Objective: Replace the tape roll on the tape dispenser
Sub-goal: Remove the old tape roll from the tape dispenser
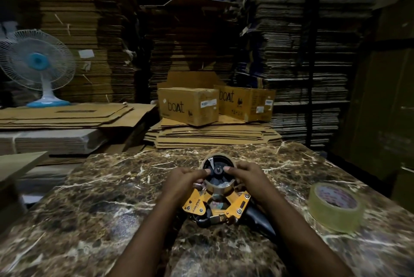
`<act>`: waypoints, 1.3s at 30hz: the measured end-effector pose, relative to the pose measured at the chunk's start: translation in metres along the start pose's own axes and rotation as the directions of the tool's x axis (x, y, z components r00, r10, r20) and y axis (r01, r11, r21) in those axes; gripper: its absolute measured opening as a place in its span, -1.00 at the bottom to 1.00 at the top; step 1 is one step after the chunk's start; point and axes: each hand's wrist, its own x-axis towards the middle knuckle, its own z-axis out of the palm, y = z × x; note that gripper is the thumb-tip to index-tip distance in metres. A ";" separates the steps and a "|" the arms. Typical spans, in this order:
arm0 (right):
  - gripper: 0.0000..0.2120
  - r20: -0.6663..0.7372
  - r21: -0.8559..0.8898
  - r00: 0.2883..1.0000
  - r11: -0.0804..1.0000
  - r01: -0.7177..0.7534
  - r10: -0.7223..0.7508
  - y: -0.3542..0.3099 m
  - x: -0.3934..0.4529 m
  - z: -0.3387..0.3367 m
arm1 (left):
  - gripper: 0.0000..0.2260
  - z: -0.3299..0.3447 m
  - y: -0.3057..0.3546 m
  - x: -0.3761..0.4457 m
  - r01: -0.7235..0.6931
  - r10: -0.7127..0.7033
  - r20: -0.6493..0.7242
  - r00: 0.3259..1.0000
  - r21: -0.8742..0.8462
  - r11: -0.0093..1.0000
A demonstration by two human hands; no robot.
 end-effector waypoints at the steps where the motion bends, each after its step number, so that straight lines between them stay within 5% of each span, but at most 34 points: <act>1: -0.87 -0.012 -0.009 1.000 1.000 0.008 -0.008 0.000 -0.001 0.001 | -0.82 0.000 0.001 -0.001 -0.007 0.007 0.001 1.000 0.024 1.000; 6: -0.79 -0.061 -0.028 0.998 1.000 0.002 -0.004 0.000 -0.001 0.002 | -0.62 -0.001 0.007 -0.005 0.003 -0.002 -0.007 1.000 0.048 0.999; 18: -0.47 -0.052 -0.013 0.998 0.999 -0.047 0.046 0.000 -0.001 0.005 | -0.71 -0.006 0.013 -0.007 0.063 -0.061 -0.019 0.998 0.136 0.989; 25: -0.65 -0.047 -0.014 0.998 0.999 -0.040 0.040 -0.010 -0.010 0.008 | -0.71 -0.012 0.017 -0.005 0.095 -0.096 -0.004 0.995 0.131 0.987; 39: -0.58 -0.085 -0.099 0.996 0.995 -0.012 0.004 -0.012 -0.011 0.011 | -0.64 -0.011 0.017 -0.006 0.114 -0.115 0.001 0.993 0.135 0.984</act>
